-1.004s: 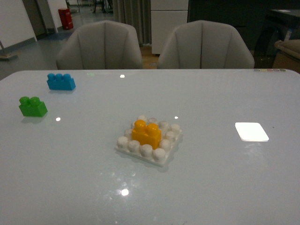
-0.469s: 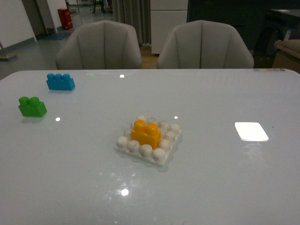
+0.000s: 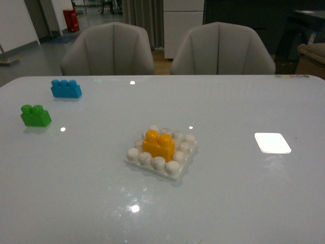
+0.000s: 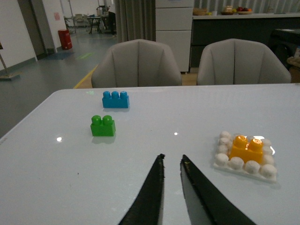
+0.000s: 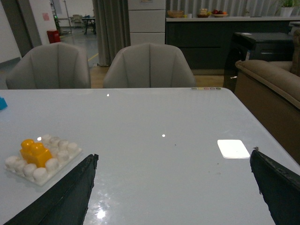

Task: Insert yellow block into base center

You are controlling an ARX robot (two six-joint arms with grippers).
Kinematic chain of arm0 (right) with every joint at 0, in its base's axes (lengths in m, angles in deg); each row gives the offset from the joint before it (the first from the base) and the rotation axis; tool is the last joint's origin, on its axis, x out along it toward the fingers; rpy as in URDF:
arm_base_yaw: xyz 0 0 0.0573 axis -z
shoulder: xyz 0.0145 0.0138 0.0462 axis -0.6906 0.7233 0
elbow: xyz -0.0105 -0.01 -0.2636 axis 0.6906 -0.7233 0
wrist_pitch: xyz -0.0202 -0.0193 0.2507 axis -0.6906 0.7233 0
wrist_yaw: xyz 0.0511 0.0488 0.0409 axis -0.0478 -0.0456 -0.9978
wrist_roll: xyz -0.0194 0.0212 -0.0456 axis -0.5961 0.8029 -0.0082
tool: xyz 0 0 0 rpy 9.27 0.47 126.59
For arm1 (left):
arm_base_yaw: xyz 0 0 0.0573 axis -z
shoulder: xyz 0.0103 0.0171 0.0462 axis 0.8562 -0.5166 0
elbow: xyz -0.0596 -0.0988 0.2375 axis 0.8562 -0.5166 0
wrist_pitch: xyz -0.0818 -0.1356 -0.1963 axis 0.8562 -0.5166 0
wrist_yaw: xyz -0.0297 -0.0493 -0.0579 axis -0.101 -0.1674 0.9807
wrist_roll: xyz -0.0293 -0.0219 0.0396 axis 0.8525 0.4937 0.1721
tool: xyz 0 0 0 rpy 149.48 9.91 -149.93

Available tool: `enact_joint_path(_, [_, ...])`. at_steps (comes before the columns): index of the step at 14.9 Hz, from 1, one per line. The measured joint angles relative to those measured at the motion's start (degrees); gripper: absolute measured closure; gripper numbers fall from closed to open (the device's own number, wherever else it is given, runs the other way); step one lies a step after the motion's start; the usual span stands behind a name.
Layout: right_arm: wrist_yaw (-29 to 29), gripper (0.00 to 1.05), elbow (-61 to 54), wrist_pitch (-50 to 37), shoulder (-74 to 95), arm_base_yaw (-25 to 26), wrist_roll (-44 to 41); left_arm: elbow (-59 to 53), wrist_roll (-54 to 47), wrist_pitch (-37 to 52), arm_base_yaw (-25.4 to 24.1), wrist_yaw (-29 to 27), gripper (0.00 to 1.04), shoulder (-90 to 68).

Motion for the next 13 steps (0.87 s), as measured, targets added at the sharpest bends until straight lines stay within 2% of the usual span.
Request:
enact_joint_path(1, [0.02,0.06,0.0,0.0,0.0,0.0,0.0,0.02,0.0,0.0,0.0,0.0,0.77,0.0])
enact_joint_path(7, [0.0,0.06,0.0,0.0,0.0,0.0,0.0,0.0,-0.02,0.0,0.0,0.0,0.05,0.0])
enact_joint_path(13, [0.0,0.06,0.0,0.0,0.0,0.0,0.0,0.0,0.0,0.0,0.0,0.0,0.07,0.0])
